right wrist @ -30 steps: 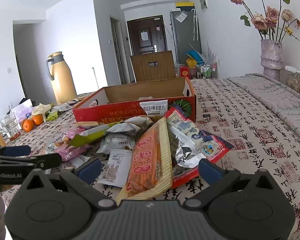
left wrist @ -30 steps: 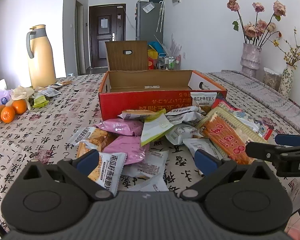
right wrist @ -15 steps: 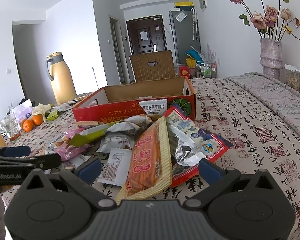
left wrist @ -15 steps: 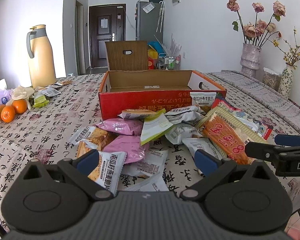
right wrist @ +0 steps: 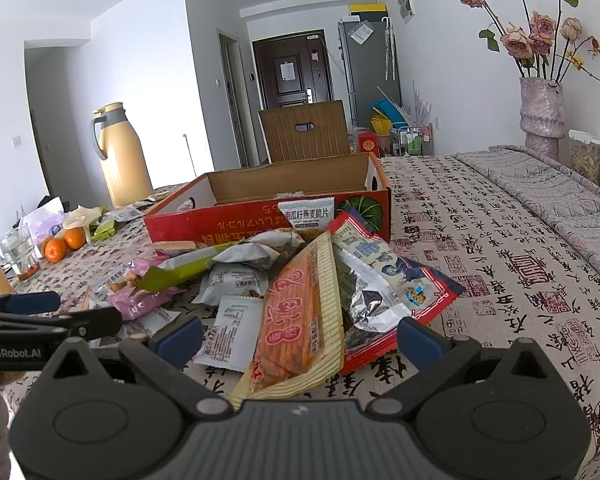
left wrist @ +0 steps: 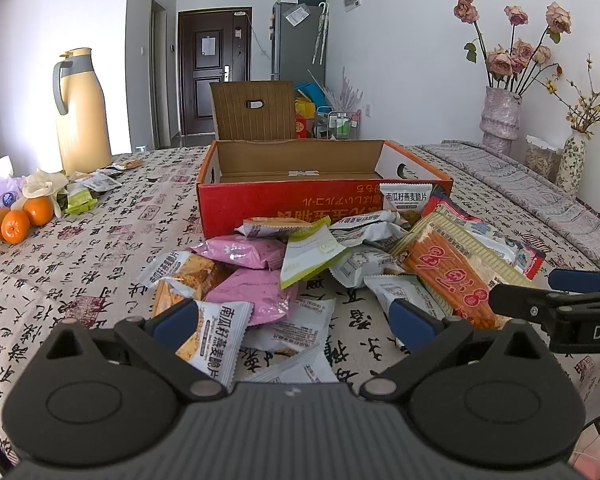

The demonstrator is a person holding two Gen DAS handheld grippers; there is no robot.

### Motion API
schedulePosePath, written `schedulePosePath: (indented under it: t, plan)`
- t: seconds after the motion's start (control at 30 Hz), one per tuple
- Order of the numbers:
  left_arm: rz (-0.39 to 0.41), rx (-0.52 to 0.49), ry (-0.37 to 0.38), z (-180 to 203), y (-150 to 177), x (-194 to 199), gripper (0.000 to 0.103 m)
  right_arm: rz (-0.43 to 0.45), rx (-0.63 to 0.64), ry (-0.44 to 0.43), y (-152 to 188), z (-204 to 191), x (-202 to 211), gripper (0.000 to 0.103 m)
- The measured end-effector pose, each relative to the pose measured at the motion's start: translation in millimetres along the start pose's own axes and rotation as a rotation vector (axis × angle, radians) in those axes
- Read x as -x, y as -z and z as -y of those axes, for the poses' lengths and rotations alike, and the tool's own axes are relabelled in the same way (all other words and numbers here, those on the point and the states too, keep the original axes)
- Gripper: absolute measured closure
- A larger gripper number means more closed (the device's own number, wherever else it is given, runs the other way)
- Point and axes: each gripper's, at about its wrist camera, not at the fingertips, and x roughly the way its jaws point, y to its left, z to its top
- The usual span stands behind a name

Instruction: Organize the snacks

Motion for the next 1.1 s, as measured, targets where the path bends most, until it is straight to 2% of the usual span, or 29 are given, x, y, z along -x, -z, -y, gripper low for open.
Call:
schedulePosePath:
  t: [0.73, 0.97, 1.1]
  plan:
    - [-0.017, 0.005, -0.001, -1.5, 3.6, -0.7, 0.000, -0.004, 0.001, -0.001, 1.6, -0.4, 0.3, 0.000]
    - [-0.065, 0.010, -0.019, -1.9, 10.2, -5.2, 0.000, -0.006, -0.001, -0.001, 3.8, -1.1, 0.0, 0.000]
    - [-0.120, 0.023, -0.041, -5.1, 16.9, -14.2, 0.000, -0.011, -0.003, -0.001, 7.5, -1.9, 0.3, 0.000]
